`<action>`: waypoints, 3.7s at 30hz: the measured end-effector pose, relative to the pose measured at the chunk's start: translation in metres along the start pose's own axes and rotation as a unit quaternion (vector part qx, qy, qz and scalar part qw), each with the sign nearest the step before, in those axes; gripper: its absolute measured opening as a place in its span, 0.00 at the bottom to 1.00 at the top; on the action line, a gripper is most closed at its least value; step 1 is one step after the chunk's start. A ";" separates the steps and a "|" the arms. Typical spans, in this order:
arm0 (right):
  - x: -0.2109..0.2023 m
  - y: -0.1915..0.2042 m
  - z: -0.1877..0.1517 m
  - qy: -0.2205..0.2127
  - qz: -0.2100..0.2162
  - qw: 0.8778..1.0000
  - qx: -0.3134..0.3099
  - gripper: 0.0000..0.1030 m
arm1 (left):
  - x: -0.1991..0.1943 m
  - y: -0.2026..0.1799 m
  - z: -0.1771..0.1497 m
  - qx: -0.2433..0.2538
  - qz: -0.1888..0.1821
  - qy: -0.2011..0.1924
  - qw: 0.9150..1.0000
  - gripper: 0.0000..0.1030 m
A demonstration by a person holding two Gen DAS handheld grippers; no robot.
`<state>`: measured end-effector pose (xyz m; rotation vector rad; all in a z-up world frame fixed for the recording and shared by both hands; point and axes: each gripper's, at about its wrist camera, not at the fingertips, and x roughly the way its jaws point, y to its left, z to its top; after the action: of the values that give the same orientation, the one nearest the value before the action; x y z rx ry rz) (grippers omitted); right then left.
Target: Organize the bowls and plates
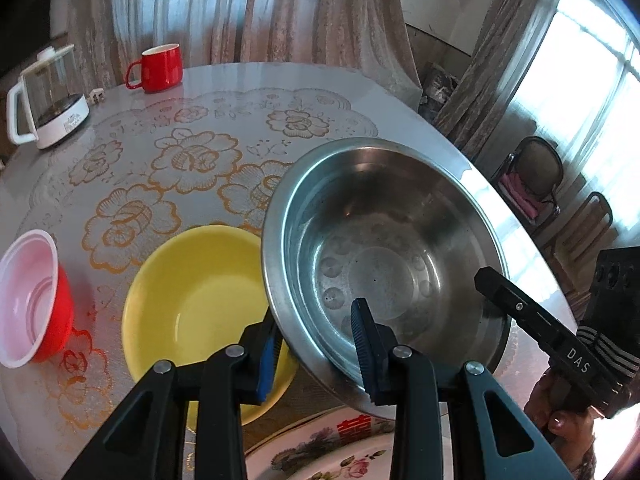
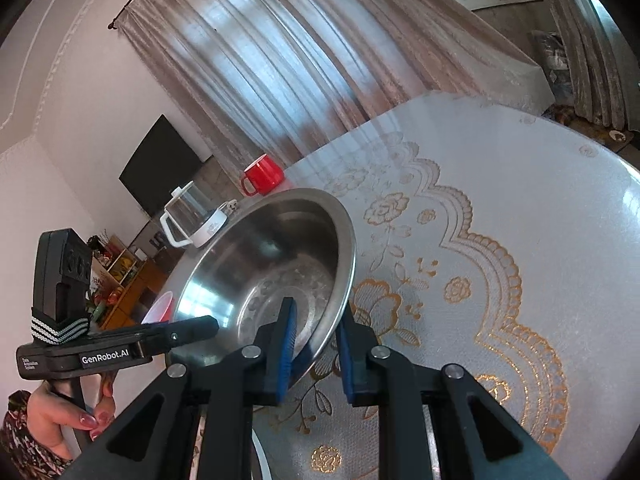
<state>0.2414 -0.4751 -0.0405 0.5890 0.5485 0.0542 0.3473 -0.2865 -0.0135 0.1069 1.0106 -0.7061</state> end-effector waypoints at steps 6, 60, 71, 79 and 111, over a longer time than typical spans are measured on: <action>0.000 0.000 0.002 0.002 -0.001 1.000 0.000 0.18 | 0.006 -0.007 0.000 0.001 -0.003 0.010 1.000 0.53; 0.011 -0.048 -0.003 -0.002 0.007 0.994 0.108 0.20 | 0.047 -0.013 0.012 0.055 -0.021 0.061 0.996 0.26; 0.003 -0.037 -0.003 -0.014 0.005 0.997 0.073 0.14 | 0.008 -0.011 -0.001 0.023 -0.064 0.013 0.998 0.23; -0.030 -0.023 -0.003 -0.025 -0.002 0.997 0.075 0.13 | -0.028 -0.028 -0.007 0.046 -0.085 -0.026 0.995 0.23; -0.033 0.195 -0.086 0.065 0.089 0.990 -0.091 0.13 | -0.185 0.115 -0.167 -0.125 -0.016 -0.121 0.985 0.25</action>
<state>0.1896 -0.2747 0.0208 0.4570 0.6092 0.3098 0.2301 -0.0407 0.0172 -0.2105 0.8600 -0.5990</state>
